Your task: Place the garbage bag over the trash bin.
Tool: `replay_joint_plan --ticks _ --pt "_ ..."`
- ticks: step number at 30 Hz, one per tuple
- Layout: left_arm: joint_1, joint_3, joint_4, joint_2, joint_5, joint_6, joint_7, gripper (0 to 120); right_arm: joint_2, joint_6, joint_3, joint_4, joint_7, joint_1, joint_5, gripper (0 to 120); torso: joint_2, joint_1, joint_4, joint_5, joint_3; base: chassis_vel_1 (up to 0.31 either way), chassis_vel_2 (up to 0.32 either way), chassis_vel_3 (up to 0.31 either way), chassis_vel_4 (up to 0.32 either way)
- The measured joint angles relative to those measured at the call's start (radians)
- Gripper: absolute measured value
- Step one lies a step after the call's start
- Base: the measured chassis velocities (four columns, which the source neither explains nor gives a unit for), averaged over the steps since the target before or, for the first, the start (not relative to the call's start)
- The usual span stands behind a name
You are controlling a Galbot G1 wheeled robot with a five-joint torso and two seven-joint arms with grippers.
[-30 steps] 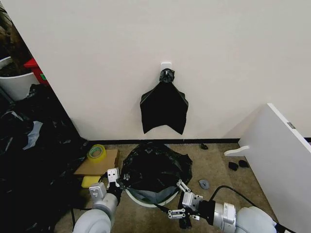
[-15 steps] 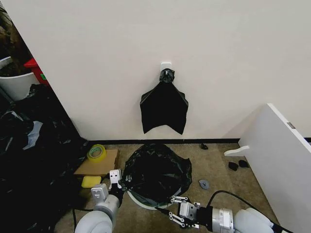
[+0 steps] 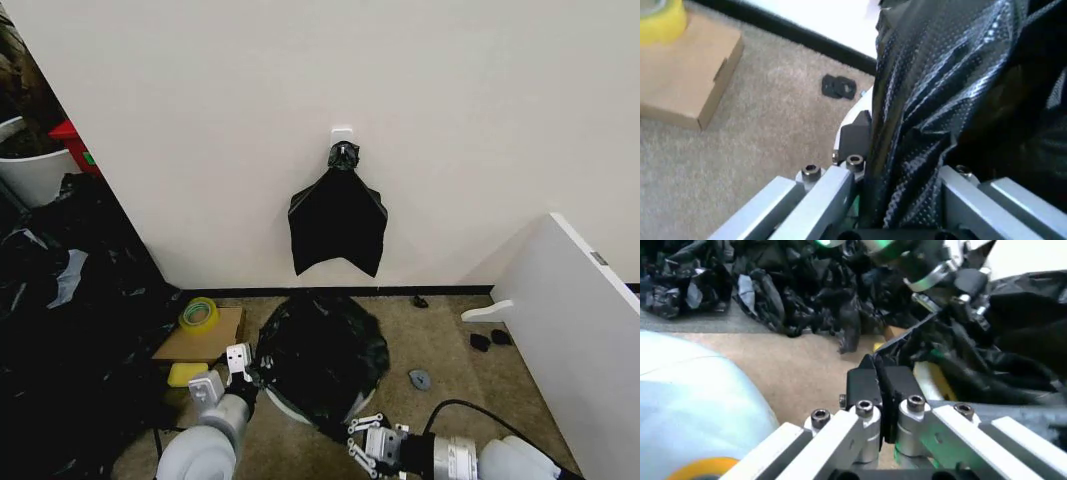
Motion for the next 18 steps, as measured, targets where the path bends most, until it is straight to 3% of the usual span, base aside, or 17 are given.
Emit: replay_joint_plan --ticks 7,18 --pt "-0.002 -0.009 -0.04 0.005 -0.112 0.024 -0.059 0 0.049 0.025 -0.019 -0.073 0.01 -0.001 -0.025 0 0.0 0.0 0.0001 0.0004 0.0 0.0 0.0 0.0 0.0" --pt "0.0 -0.02 -0.053 0.021 -0.146 0.035 -0.077 0 0.063 0.04 -0.001 -0.156 0.018 -0.008 -0.051 0 0.0 0.0 0.0 0.0001 0.0 0.0 0.0 0.0 0.0"
